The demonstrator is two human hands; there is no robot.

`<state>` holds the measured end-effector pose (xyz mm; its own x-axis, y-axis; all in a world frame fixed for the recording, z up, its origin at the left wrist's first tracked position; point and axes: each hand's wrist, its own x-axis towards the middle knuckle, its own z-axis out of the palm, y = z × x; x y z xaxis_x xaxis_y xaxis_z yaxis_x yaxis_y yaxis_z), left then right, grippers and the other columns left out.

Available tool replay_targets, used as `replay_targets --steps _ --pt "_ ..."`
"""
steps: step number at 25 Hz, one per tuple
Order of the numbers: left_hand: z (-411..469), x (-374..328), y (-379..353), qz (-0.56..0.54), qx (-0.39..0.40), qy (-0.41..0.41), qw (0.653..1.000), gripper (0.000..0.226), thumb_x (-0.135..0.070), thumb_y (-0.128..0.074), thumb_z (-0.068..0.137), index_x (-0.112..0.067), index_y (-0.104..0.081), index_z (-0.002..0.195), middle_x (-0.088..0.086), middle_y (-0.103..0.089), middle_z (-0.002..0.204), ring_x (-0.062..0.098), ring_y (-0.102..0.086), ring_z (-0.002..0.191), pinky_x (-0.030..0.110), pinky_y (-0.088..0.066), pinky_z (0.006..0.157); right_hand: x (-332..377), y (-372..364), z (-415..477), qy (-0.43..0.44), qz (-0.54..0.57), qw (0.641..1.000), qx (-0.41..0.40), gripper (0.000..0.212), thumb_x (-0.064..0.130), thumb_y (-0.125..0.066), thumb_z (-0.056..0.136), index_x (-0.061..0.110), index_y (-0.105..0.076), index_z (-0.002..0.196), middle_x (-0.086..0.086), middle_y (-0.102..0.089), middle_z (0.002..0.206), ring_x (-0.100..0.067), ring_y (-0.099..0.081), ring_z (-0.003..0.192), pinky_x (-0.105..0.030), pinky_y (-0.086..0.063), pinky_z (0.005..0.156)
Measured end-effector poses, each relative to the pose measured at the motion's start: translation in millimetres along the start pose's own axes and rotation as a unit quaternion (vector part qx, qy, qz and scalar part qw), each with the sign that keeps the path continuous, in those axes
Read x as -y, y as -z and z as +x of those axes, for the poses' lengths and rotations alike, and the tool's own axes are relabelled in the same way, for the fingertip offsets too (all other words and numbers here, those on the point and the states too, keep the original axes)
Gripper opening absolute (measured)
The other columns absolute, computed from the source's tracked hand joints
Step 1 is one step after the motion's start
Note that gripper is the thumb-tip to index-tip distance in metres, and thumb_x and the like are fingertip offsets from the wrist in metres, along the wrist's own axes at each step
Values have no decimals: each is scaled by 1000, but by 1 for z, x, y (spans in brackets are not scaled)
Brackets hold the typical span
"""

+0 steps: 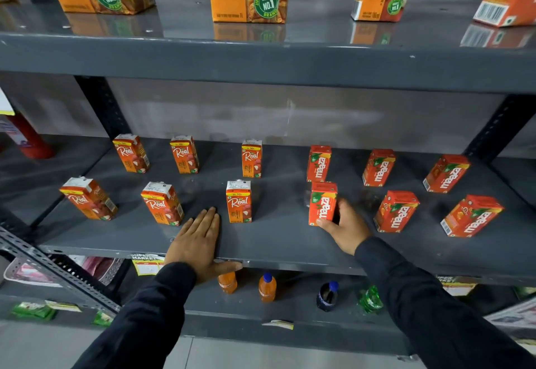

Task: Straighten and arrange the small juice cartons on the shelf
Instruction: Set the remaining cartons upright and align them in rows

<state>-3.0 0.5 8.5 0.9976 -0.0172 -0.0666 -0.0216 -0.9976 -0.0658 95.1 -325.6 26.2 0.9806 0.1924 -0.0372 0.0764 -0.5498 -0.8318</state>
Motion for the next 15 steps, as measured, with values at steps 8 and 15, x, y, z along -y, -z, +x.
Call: replay_targets --steps 8,15 --pt "-1 -1 0 5 6 0 1000 133 -101 -13 54 -10 7 150 7 10 161 21 7 147 38 4 117 -3 2 3 17 -81 997 12 30 25 -67 85 17 -53 111 5 -60 99 -12 -55 87 -26 -37 75" --pt "-2 -1 1 5 8 2 1000 132 -100 -16 56 -11 7 150 7 10 160 21 8 147 39 3 118 -5 -1 3 22 -76 997 10 28 26 -66 85 21 -53 109 8 -60 98 -12 -56 88 -28 -40 77"
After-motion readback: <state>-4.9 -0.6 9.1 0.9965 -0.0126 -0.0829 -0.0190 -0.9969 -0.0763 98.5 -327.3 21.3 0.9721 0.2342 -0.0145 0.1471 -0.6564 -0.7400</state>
